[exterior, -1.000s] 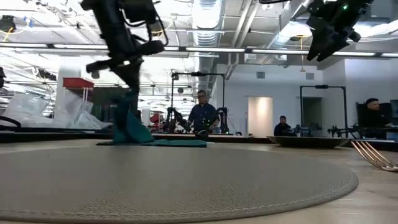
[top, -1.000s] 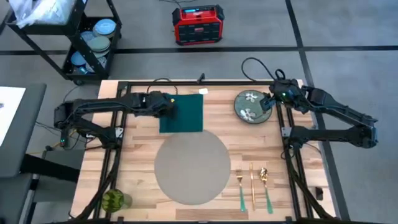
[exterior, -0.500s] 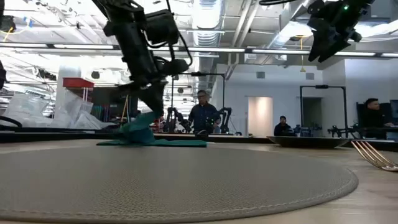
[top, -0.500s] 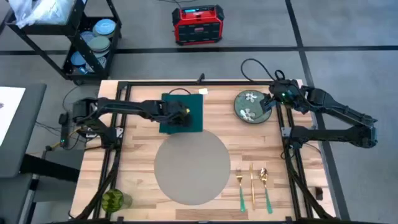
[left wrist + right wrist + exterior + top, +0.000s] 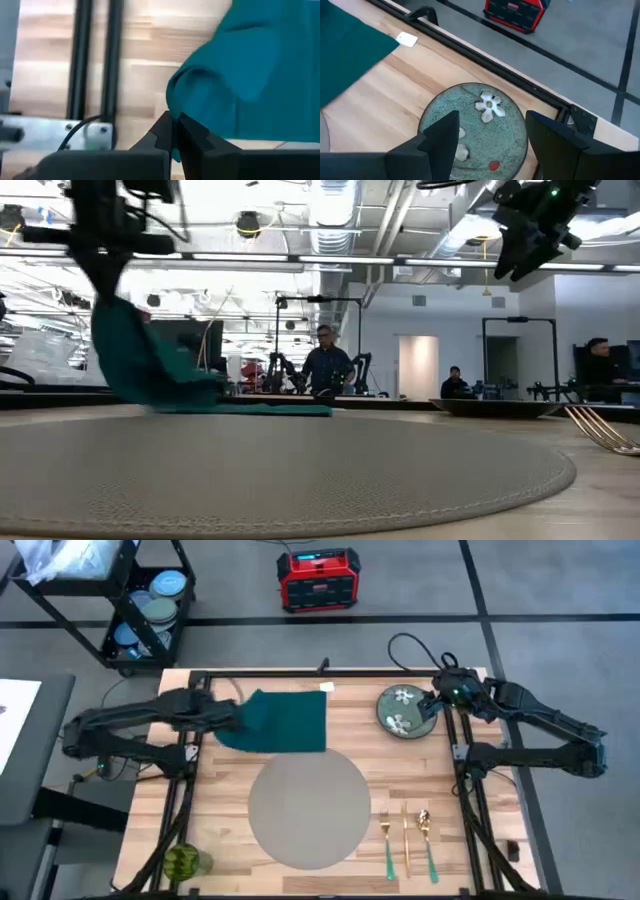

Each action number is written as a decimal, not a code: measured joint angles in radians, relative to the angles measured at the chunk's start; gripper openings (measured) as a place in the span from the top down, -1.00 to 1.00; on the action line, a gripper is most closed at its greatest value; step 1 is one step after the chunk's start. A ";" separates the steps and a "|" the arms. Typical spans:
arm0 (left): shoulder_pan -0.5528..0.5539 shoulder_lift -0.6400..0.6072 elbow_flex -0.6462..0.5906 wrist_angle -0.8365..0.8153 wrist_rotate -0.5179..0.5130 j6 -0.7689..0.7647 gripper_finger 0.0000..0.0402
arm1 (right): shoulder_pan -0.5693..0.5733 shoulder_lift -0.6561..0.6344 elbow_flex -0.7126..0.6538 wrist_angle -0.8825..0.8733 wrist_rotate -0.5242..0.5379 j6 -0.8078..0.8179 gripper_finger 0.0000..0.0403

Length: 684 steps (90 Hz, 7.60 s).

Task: Set table place
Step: Fold the blue table napkin

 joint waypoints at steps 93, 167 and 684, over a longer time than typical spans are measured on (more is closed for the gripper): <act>0.070 0.135 -0.211 0.899 0.275 0.227 1.00 | 0.118 0.155 0.000 0.001 0.004 -0.020 -0.07; -0.139 -0.091 -0.542 0.774 -0.065 -0.555 1.00 | 0.188 0.155 -0.003 -0.003 -0.020 0.046 -0.07; 0.015 0.413 -0.126 0.806 0.162 0.233 0.04 | 0.235 0.156 -0.002 0.044 -0.104 0.043 -0.17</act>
